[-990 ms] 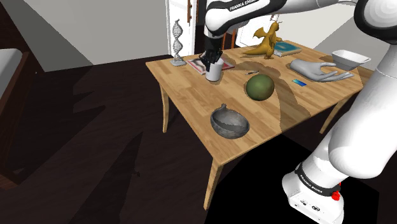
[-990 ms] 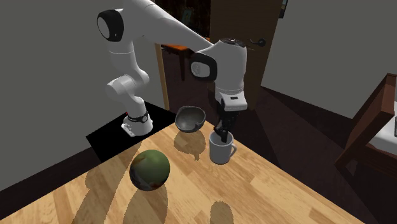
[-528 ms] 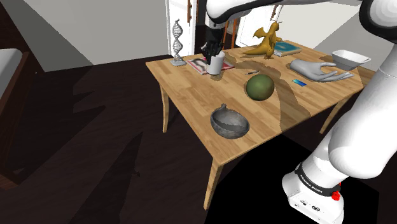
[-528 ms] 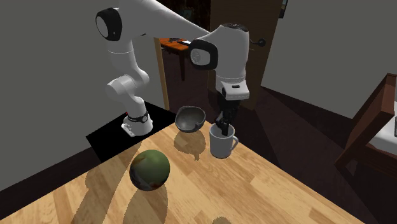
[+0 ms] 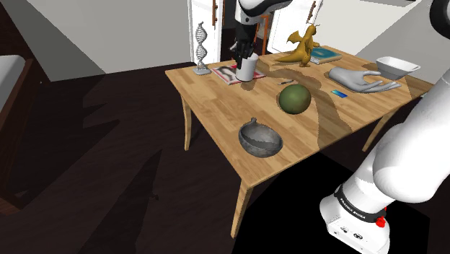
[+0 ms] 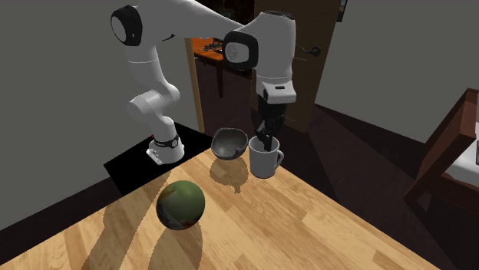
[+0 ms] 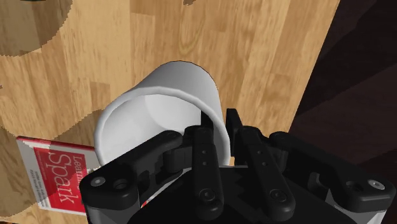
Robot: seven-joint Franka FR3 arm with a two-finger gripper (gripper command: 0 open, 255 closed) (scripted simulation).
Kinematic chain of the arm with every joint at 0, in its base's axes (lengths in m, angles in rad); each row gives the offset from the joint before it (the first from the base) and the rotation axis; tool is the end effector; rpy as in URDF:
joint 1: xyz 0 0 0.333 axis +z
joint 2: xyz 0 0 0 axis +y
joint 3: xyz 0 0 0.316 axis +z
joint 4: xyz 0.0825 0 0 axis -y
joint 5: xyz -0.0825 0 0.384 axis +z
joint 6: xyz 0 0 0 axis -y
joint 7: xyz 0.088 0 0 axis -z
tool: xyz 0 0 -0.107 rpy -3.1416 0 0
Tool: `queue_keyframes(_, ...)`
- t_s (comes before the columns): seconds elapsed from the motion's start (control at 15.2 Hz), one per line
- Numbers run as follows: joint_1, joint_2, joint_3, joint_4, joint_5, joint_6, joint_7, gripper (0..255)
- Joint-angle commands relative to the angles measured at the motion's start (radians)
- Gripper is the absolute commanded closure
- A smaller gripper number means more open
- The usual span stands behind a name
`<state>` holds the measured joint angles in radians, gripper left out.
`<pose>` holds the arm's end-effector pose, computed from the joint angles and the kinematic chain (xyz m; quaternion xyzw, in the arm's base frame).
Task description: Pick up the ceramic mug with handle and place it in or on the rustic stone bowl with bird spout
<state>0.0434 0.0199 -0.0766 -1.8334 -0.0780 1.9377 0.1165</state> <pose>0.5768 -0.0242 0.5205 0.9965 -0.0622 0.0437 0.0359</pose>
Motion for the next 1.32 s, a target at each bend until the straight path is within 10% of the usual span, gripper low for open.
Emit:
queue_keyframes(0.0, 0.015, -0.073, 0.014, -0.08, -0.008, 0.005, 0.033, 255)
queue_keyframes(1.25, 0.146, -0.611, 0.208, -0.543, 0.052, -0.093, 0.316, 255)
